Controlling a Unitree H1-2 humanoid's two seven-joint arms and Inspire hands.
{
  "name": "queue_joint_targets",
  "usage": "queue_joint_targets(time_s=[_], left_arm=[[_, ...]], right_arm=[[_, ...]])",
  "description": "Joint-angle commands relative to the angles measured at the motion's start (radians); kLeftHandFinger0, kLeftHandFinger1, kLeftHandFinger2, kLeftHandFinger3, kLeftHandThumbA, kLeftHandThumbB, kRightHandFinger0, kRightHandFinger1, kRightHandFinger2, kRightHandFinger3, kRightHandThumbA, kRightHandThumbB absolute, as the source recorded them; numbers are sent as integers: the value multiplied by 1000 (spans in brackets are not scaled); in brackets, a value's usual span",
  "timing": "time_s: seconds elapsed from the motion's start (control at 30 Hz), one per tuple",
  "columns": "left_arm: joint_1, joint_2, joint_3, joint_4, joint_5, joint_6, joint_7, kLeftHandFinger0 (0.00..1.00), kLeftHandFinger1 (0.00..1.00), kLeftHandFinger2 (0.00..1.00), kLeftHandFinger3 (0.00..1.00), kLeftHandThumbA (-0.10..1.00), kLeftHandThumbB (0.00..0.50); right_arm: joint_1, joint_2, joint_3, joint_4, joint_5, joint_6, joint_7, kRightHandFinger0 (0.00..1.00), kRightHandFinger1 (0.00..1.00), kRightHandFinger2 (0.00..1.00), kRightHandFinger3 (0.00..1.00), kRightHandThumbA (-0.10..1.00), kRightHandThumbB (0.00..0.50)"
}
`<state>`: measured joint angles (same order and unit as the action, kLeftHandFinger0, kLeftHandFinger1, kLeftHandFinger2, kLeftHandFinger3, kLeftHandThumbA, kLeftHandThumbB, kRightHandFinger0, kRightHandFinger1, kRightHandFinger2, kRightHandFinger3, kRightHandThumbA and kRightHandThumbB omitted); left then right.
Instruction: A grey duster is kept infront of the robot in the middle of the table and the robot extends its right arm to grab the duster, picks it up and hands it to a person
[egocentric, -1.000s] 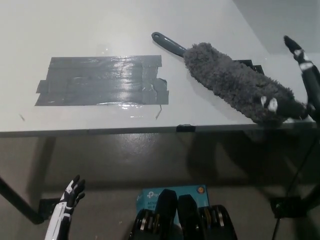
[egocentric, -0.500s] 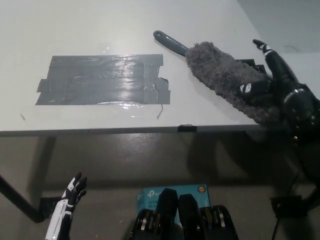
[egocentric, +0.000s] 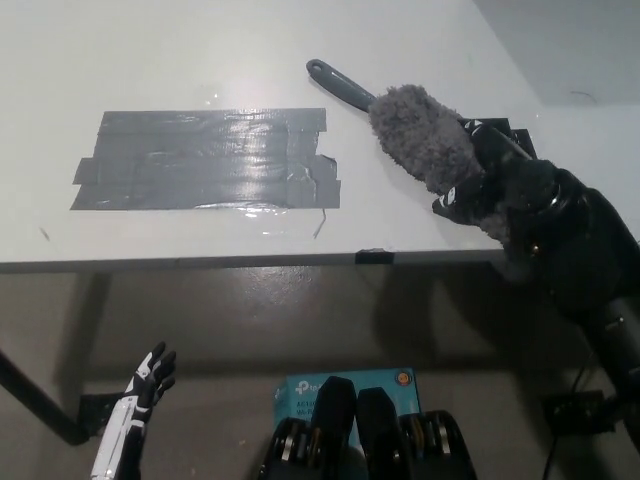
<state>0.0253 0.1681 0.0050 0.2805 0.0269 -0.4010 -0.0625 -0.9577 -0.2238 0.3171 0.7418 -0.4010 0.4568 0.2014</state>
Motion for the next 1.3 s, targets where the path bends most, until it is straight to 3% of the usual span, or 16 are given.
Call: queue_joint_targets(time_s=[0.0, 0.2, 0.53, 0.57, 0.6, 0.63, 0.7, 0.73, 0.77, 0.83, 0.97, 1.03, 1.07, 1.13, 1.23, 1.27], left_arm=[[-13, 18, 2, -32, 4, -15, -8, 1000, 1000, 1000, 1000, 1000, 407], [-20, 20, 3, -38, -2, -11, -12, 1000, 1000, 1000, 1000, 1000, 406], [-32, 25, 3, -38, -5, -11, -17, 1000, 1000, 1000, 1000, 1000, 404], [-32, 25, 3, -39, -5, -10, -17, 1000, 1000, 1000, 1000, 1000, 404], [-34, 25, 3, -38, -3, -11, -15, 1000, 1000, 1000, 1000, 1000, 405], [-36, 25, 3, -36, 1, -13, -13, 1000, 1000, 1000, 1000, 1000, 405], [-38, 25, 4, -37, 2, -13, -11, 1000, 1000, 1000, 1000, 1000, 404], [-39, 25, 4, -38, 1, -11, -12, 1000, 1000, 1000, 1000, 1000, 404], [-40, 25, 5, -38, -1, -10, -12, 1000, 1000, 1000, 1000, 1000, 403], [-44, 25, 5, -37, -2, -6, -12, 1000, 1000, 1000, 1000, 1000, 403], [-51, 28, 3, -27, 3, -15, -13, 1000, 1000, 1000, 1000, 1000, 398], [-51, 26, 4, -29, 7, -13, -7, 1000, 1000, 1000, 1000, 1000, 399], [-51, 26, 5, -29, 7, -13, -7, 1000, 1000, 1000, 1000, 1000, 399], [-53, 26, 4, -30, 8, -12, -8, 1000, 1000, 1000, 1000, 1000, 394], [-57, 28, 4, -32, 1, -8, -13, 1000, 1000, 1000, 1000, 1000, 393], [-58, 28, 4, -32, 2, -8, -13, 1000, 1000, 1000, 1000, 1000, 393]], right_arm=[[-101, -12, 62, 57, -72, 13, 63, 1000, 1000, 1000, 1000, 1000, 500], [-139, -22, 116, 158, -138, 13, 102, 1000, 1000, 1000, 1000, 978, 479], [-143, -27, 104, 311, -145, 13, -7, 1000, 1000, 1000, 1000, 513, 413], [-142, -28, 103, 315, -139, 13, -7, 936, 1000, 1000, 1000, 475, 402], [-141, -31, 99, 323, -127, 13, -12, 651, 798, 963, 1000, 426, 393], [-141, -31, 97, 329, -122, 13, -12, 347, 439, 616, 1000, 362, 373], [-142, -33, 89, 327, -118, 13, -2, 15, 80, 309, 1000, 213, 356], [-142, -34, 87, 322, -115, 13, 5, 3, 68, 289, 1000, 133, 359], [-143, -35, 94, 321, -118, 13, 11, 120, 247, 442, 1000, 28, 348], [-143, -42, 114, 310, -132, -1, 19, 23, 130, 332, 1000, -89, 264], [-117, -58, 113, 238, -127, -22, 25, 0, 127, 302, 1000, -100, 209], [-104, -62, 98, 204, -113, -26, 20, 50, 282, 372, 1000, -100, 201], [-98, -64, 80, 183, -93, -31, 28, 171, 457, 500, 971, -100, 217], [-91, -67, 58, 157, -70, -37, 38, 268, 520, 489, 744, -100, 235], [-53, -88, -11, 51, 8, -68, 95, 5, 241, 263, 257, -100, 263], [-46, -89, -26, 38, 22, -73, 103, 5, 241, 263, 257, -100, 263]])
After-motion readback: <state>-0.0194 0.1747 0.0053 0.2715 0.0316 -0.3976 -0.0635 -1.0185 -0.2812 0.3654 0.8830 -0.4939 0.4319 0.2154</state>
